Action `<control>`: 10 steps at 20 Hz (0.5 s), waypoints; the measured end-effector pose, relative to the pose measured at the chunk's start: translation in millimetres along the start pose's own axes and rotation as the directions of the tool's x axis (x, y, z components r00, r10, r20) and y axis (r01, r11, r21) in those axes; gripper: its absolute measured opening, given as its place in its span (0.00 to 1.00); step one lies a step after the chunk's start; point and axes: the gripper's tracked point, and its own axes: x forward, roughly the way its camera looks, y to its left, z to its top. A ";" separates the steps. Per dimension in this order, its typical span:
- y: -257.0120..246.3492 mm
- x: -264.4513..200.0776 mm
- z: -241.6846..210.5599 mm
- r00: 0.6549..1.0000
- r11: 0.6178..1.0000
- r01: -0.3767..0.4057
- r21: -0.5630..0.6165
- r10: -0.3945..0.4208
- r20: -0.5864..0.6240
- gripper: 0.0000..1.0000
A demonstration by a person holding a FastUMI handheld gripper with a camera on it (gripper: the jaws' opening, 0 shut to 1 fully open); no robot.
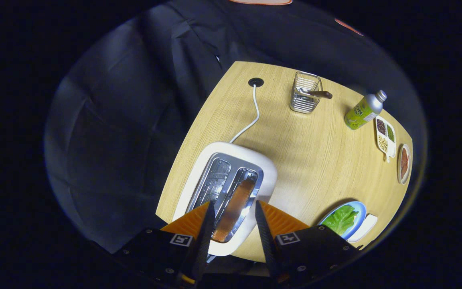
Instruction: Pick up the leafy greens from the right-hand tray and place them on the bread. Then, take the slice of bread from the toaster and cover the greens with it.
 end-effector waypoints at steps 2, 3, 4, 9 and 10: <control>-5.6 4.8 -2.3 0.999 0.999 0.033 0.005 -0.033 -0.008 0.53; -4.0 6.2 -3.4 1.000 1.000 0.027 0.016 -0.027 -0.011 0.49; -2.7 5.4 -4.7 1.000 0.999 0.019 0.025 -0.019 -0.015 0.42; -8.0 -4.0 -11.2 0.999 0.998 -0.044 0.051 0.045 -0.013 0.20; -7.6 -6.9 -13.1 0.998 0.996 -0.067 0.056 0.068 -0.010 0.20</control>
